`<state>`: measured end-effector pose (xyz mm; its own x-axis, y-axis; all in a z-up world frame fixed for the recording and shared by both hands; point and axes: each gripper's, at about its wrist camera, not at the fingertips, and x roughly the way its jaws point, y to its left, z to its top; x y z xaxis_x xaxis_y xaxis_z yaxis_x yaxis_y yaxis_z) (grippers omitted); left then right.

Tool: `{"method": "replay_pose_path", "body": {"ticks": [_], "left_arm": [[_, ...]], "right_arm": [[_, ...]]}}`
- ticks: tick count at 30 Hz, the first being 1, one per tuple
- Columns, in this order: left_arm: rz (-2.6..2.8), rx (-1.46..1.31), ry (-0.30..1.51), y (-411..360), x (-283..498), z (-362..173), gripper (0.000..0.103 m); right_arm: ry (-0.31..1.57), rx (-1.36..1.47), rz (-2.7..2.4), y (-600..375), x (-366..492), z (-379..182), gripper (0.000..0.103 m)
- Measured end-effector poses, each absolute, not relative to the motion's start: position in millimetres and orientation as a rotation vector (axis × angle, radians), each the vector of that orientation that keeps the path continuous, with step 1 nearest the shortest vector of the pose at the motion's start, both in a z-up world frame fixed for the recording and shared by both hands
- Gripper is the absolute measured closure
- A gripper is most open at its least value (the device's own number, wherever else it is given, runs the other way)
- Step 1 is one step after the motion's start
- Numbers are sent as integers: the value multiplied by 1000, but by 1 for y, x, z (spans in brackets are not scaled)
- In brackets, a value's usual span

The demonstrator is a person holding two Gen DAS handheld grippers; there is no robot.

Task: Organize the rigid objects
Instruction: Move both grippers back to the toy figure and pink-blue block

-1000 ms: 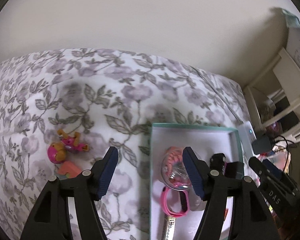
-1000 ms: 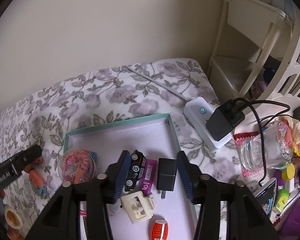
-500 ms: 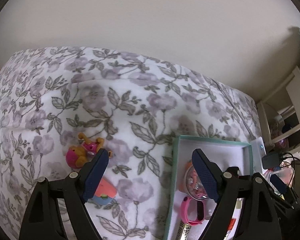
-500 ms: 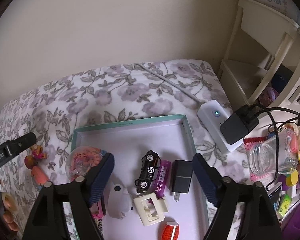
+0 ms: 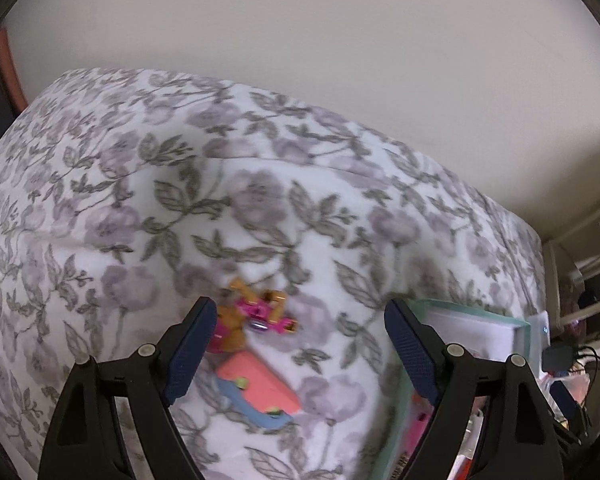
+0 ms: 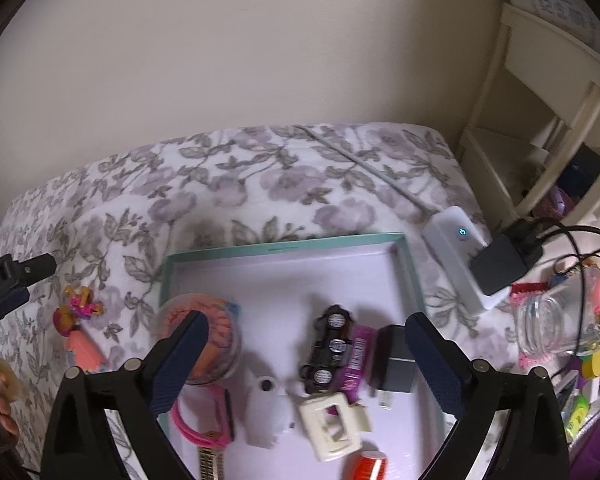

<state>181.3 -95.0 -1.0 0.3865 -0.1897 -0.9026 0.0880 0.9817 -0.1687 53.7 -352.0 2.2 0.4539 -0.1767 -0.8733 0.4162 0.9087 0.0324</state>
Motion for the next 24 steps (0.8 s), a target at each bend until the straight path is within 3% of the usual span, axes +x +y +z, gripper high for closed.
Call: {"method": "replay_pose_path", "body": {"ticks": [13, 24], "left_arm": [[-12, -191, 1172, -9, 204, -8, 17], [3, -189, 1235, 12, 210, -24, 17]], "right_arm": [[997, 161, -204, -275, 82, 8, 2], [1003, 91, -83, -211, 101, 0, 2]]}}
